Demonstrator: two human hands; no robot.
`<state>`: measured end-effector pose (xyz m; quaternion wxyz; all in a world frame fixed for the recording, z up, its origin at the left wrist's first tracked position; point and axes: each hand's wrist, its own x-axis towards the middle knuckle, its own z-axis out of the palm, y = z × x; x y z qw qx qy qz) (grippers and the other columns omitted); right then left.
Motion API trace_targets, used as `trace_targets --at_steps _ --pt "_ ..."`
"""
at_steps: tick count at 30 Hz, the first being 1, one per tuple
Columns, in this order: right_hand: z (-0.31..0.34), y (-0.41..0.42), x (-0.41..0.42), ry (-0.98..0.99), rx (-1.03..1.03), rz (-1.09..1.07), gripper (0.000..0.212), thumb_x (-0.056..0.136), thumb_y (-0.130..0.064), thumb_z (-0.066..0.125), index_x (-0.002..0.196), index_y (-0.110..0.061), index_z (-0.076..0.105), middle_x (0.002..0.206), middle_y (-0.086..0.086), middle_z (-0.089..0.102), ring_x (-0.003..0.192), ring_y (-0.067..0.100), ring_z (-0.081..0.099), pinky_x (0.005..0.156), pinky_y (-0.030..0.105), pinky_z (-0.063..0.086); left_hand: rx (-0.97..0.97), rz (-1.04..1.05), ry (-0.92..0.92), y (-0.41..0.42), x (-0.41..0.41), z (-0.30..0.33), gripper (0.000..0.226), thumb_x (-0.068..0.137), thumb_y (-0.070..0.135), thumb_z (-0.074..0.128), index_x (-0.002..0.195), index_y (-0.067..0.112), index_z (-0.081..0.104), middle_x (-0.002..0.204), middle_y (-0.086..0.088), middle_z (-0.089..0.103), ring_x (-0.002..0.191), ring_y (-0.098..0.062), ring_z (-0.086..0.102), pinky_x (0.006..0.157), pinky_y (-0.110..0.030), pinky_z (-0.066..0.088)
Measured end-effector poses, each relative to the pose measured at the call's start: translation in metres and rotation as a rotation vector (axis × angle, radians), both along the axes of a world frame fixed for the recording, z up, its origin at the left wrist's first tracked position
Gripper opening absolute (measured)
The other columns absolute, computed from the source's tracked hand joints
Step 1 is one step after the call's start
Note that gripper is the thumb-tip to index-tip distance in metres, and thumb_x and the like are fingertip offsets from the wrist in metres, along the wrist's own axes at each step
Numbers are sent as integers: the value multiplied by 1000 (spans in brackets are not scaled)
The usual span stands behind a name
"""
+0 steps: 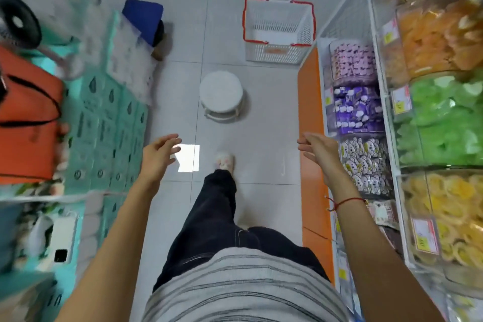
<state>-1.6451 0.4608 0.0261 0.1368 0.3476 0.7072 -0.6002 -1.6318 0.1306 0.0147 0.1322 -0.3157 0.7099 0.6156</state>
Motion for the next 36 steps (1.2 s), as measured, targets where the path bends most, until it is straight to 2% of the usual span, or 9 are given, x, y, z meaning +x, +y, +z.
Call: trace_targets --at_steps 6,10,18,21,24,26,29,33,36 --pt "9 13 -90 9 -14 -260 20 97 -14 50 111 -5 61 105 13 64 84 19 62 93 33 48 -9 -206 7 31 -170 13 16 97 20 51 109 18 62 106 1 66 94 -12 61 84 -28 47" --pt "14 40 -119 25 12 -488 27 96 -8 50 118 5 58 104 16 61 86 24 60 92 33 47 -15 -416 21 78 -266 24 20 98 20 51 114 14 62 107 -1 66 92 -12 61 84 -28 47" --pt "-20 99 -166 -69 136 -630 16 92 -13 58 101 -1 66 99 16 69 100 34 64 94 42 49 -145 -950 124 217 -409 10 23 99 16 48 116 8 61 116 -8 64 95 -18 61 72 -19 45" --pt "-41 119 -189 -104 170 -560 9 91 -9 56 92 -10 65 88 13 66 88 31 64 84 41 49 -306 -1200 233 271 -448 1 23 99 19 49 115 12 63 120 -5 65 96 -16 60 81 -25 43" --pt "-63 135 -211 -191 291 -364 13 92 -12 54 82 -12 63 73 4 59 68 15 55 66 25 44 -586 -1490 336 319 -481 -9 26 99 25 47 120 20 62 125 3 63 103 -17 61 89 -28 43" --pt "-80 142 -230 -284 351 -221 19 93 -19 49 87 -8 64 79 10 62 79 24 58 69 30 41 -738 -1640 399 348 -502 -22 27 99 26 45 121 25 61 127 2 62 112 -24 59 95 -34 46" --pt "-106 155 -265 -368 477 -38 27 97 -23 42 111 -11 62 112 16 64 103 34 58 74 31 39 -884 -1767 447 391 -535 -57 30 98 24 43 124 27 59 130 1 60 116 -29 57 96 -38 45" --pt "-158 179 -317 -288 664 41 31 98 -14 39 121 -13 59 117 13 61 106 30 57 80 35 48 -865 -1786 426 448 -581 -131 35 97 20 45 131 20 53 133 -1 58 120 -28 53 97 -36 41" --pt "-214 197 -357 -320 820 74 39 97 -10 39 135 -13 45 131 11 53 121 26 49 88 35 48 -780 -1729 363 487 -614 -201 46 97 27 47 141 15 41 140 -6 52 124 -31 51 99 -37 39"
